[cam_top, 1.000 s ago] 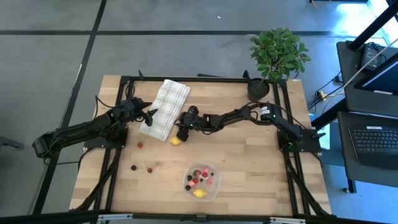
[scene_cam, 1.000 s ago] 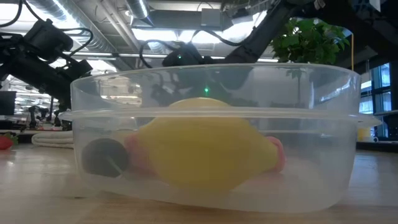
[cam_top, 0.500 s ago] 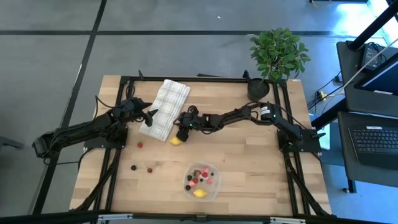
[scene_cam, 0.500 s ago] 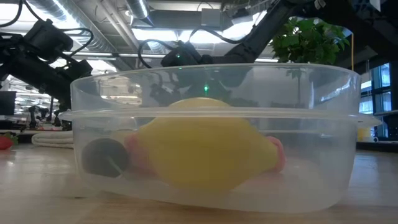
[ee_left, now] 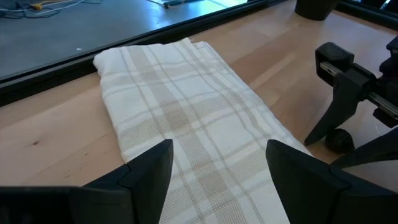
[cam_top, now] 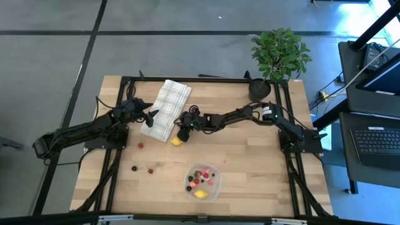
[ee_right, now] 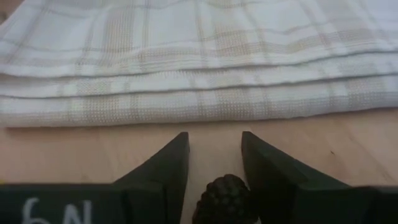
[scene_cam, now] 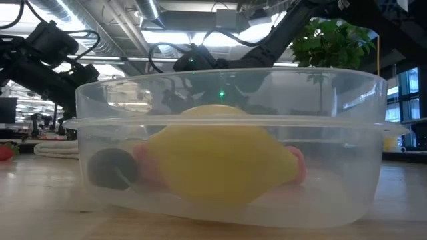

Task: Pick and placing Produce into tupperware
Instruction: Put the black raspberry into the transparent bin

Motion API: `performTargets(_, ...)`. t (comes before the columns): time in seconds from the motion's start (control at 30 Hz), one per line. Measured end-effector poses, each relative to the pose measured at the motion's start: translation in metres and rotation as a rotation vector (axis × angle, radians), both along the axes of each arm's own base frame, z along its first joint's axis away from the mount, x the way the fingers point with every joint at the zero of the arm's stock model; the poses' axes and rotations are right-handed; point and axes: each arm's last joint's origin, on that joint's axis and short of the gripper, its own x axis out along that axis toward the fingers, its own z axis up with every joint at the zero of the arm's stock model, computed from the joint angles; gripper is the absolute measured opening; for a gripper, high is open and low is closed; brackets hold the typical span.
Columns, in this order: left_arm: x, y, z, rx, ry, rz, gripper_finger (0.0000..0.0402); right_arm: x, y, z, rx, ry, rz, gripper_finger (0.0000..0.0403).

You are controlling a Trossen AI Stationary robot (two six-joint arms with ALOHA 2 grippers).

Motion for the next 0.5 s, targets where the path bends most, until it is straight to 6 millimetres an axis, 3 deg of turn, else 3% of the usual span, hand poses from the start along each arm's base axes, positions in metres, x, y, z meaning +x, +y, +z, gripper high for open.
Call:
performTargets(0.23,0.0,0.0,0.0001,0.0,0.0,0.0,0.025,0.0005,0.0057,0.001,-0.01,0.002,0.02,0.0171)
performTargets(0.5,0.0,0.0,0.0,0.0,0.0,0.0,0.025,-0.0006,0.0078,0.0069,-0.004,0.008,0.022,0.0169)
